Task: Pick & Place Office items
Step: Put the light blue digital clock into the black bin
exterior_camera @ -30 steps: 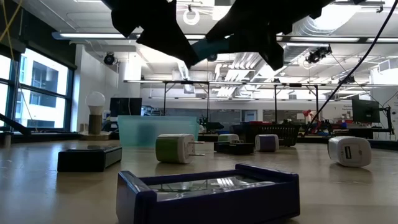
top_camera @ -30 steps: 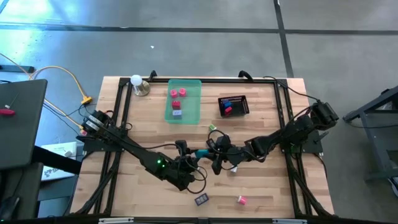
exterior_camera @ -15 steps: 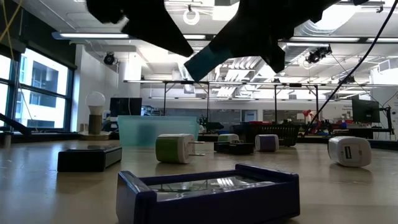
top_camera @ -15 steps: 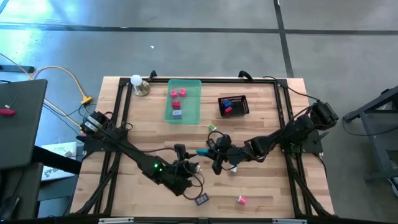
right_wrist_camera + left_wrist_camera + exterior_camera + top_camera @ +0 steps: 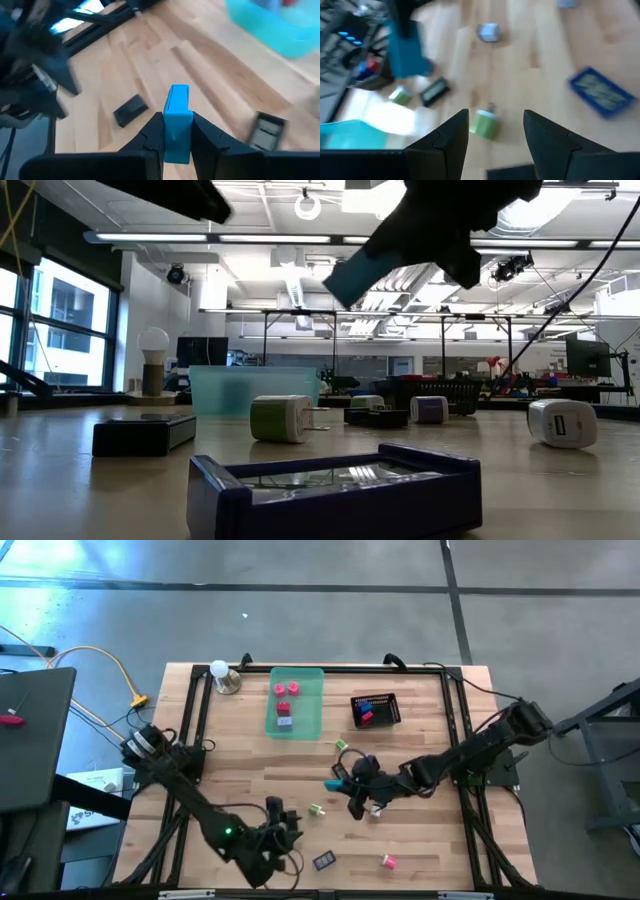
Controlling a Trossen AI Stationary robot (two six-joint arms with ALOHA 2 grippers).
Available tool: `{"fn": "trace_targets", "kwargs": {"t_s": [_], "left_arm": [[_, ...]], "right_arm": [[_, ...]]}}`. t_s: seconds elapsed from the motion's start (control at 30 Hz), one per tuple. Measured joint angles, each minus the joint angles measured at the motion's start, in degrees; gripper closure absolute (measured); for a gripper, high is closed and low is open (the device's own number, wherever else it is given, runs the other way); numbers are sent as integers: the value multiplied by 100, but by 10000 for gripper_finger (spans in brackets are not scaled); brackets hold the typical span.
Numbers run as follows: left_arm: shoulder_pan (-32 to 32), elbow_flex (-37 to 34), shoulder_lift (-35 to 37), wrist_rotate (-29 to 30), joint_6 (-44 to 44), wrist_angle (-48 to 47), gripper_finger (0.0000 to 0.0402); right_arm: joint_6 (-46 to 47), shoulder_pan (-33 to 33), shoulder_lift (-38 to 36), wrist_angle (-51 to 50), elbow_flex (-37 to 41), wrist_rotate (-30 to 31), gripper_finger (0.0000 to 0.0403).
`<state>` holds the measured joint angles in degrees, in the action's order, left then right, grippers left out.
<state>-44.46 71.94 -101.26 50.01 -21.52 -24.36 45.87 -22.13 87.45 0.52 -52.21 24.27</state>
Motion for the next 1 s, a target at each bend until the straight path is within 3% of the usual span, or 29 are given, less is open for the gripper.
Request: {"fn": "trace_targets", "kwargs": {"t_s": [0.23,0.37,0.6,1.0], "left_arm": [[-271,0,124,-770,-433,6,222],[-306,0,152,-1083,-686,24,222],[-292,0,152,-1623,-880,23,222],[-311,0,149,-2117,-1025,-11,222]], "right_arm": [[508,668,-853,-1567,-82,-133,349],[740,1423,-1302,-2910,-432,-170,349],[776,2963,-1472,-4510,-925,-1080,349],[339,4779,-1116,-4842,-940,-1752,350]]}}
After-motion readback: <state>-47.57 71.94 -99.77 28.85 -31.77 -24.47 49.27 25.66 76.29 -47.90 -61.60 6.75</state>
